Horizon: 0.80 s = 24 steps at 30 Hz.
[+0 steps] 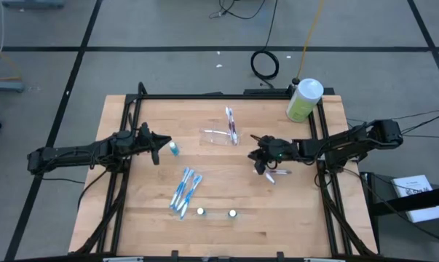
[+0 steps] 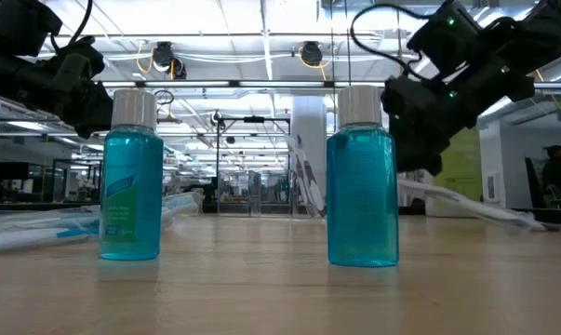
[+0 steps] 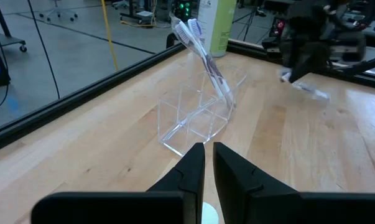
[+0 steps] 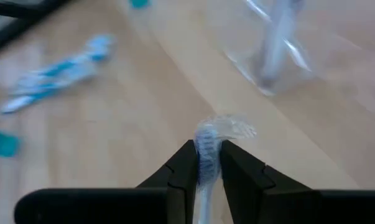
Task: Pick & Place toothbrushing station
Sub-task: Put the violet toothbrush into the transparent organizer
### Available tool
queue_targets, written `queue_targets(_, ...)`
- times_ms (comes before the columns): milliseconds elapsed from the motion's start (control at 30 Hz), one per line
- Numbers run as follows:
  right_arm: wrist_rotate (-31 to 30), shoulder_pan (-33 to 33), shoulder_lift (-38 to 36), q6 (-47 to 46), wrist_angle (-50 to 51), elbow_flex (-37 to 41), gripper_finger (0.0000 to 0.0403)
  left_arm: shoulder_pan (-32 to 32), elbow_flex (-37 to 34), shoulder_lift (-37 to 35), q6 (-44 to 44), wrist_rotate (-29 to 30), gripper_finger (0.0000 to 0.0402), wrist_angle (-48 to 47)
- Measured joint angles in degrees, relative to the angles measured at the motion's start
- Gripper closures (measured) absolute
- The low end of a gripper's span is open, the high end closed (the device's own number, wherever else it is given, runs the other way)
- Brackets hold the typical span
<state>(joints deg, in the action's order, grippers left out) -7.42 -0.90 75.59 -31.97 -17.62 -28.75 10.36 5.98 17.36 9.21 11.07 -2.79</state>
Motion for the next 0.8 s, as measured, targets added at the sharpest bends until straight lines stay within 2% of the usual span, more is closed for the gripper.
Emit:
queue_targets(367,0.24,2.89,0.00,12.97,-14.36,0.00,0.0346,0.01,0.00,0.01,0.00,0.00,0.0364,0.00)
queue_targets(800,-0.32,0.42,-0.02,27.04,-33.67,-0.07,0.0346,-0.01,0.01,0.01,0.01,-0.01,0.0364,0.00)
